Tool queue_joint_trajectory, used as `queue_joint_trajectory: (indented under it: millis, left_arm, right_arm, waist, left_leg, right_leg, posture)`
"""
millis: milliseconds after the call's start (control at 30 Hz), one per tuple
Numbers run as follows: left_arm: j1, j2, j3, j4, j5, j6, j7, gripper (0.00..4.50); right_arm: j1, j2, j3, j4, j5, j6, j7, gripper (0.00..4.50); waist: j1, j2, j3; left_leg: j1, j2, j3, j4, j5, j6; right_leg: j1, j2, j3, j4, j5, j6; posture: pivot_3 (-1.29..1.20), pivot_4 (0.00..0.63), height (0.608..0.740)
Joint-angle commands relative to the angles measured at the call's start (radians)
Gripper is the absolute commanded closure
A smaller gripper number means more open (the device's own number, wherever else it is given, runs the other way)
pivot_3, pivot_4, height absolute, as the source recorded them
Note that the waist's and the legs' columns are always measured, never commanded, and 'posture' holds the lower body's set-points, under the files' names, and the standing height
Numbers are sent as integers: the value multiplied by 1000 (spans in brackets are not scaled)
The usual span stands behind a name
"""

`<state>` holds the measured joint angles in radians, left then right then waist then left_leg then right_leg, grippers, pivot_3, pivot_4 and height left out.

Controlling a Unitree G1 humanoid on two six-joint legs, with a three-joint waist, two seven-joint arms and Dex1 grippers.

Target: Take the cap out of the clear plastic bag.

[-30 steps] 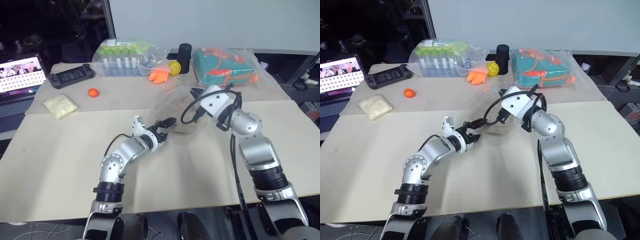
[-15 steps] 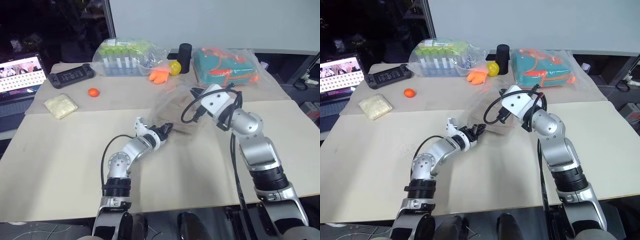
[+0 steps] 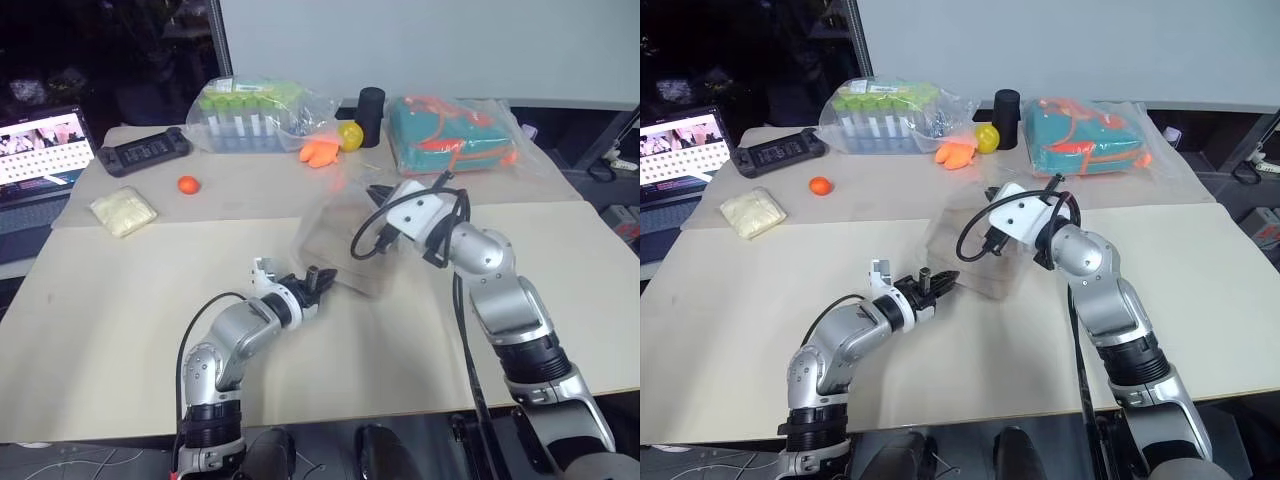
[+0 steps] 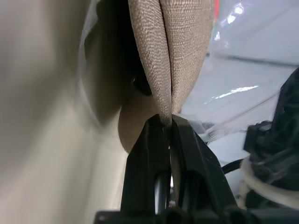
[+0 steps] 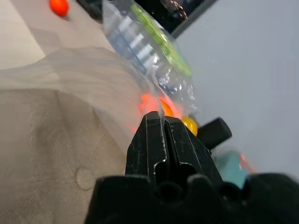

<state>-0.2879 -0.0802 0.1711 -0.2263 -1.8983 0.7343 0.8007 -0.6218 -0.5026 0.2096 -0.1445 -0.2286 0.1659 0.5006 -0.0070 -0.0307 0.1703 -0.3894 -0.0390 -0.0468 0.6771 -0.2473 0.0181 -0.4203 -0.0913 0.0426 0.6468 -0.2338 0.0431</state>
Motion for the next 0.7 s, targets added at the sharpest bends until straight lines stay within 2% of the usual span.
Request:
queue_joint_trajectory:
  millis: [33,233,467,700]
  left_arm:
    - [-104,12,14,-64,-55,-125,81,4472]
    - [-167,0,32,-155,-74,-191,197,4472]
    - [41,-18,-12,-315,-74,-197,334,4472]
    - [137,14,-48,-433,-74,-231,342,4472]
  right_arm:
    - [68,-51,26,-24,-49,-76,23,4500]
    - [112,-78,20,-28,-58,-93,46,4500]
    - [66,-46,5,-7,-54,-72,32,4500]
    - [39,-19,7,25,-57,-79,32,4500]
  waist:
    - [8,0,0]
    - [10,0,0]
    - [6,-1,0]
    - [13,-1,0]
  left_leg:
    - [0,0,0,0,0,0]
    - [-1,-1,1,0,1,-2]
    - [-1,0,1,-1,1,-2]
    - [0,-1,1,-1,1,-2]
  right_leg:
    - [0,0,0,0,0,0]
    - [-1,1,0,-2,0,0]
    - [0,2,1,-4,0,0]
    - [2,2,0,-5,1,-1]
  posture:
    - [0,150,740]
    - [0,150,740]
    - [0,150,740]
    - [0,150,740]
